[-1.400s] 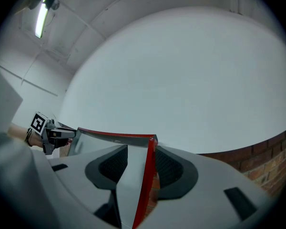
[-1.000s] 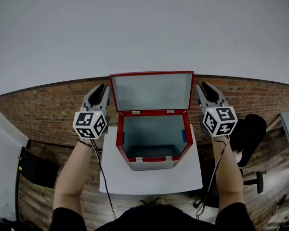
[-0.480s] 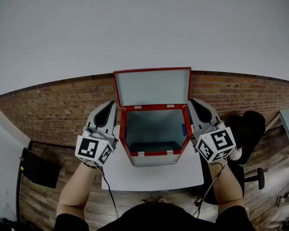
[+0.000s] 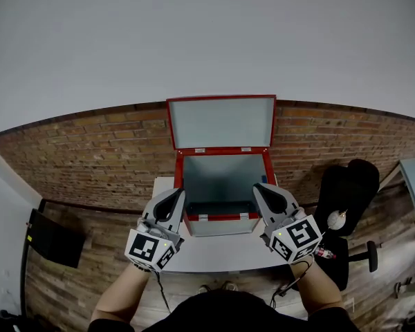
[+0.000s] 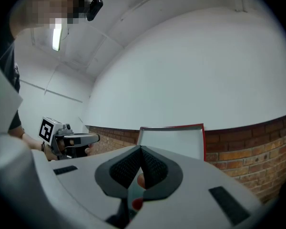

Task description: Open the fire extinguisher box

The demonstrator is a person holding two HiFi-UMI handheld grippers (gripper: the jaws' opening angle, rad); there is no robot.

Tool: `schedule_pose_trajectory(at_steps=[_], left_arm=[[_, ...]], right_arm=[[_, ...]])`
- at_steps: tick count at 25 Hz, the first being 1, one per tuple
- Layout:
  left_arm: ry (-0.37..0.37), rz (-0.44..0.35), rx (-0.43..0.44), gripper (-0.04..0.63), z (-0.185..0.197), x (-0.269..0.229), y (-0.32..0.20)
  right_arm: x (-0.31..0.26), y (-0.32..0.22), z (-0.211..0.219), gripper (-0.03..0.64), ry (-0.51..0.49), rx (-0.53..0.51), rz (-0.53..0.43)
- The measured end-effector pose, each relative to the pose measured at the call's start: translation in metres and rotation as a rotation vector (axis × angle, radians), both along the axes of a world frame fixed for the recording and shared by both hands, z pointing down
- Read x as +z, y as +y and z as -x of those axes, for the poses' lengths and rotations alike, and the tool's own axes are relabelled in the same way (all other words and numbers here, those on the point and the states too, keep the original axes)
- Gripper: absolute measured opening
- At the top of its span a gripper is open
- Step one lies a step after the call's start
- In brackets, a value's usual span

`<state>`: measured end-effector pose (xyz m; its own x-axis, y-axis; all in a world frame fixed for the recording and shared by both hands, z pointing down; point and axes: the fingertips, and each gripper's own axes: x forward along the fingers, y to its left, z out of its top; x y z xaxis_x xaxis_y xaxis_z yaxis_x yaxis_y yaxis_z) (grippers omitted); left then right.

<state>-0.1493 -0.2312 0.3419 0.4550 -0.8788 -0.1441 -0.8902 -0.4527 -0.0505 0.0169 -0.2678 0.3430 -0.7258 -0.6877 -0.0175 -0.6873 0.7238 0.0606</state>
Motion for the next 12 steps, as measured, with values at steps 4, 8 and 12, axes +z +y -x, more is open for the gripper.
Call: schedule_pose_trajectory(at_steps=[4, 8, 12], left_arm=[[0.007, 0.053, 0.038, 0.048, -0.008, 0.041, 0.019], [0.01, 0.131, 0.033, 0.048, -0.011, 0.082, 0.031], [0.045, 0.209, 0.01, 0.048, -0.008, 0.114, 0.037]], right_arm=[[0.042, 0.02, 0.002, 0.02, 0.002, -0.009, 0.067], [0.08, 0.038, 0.001, 0.018, -0.01, 0.009, 0.109], [0.115, 0.05, 0.001, 0.018, 0.013, 0.028, 0.138]])
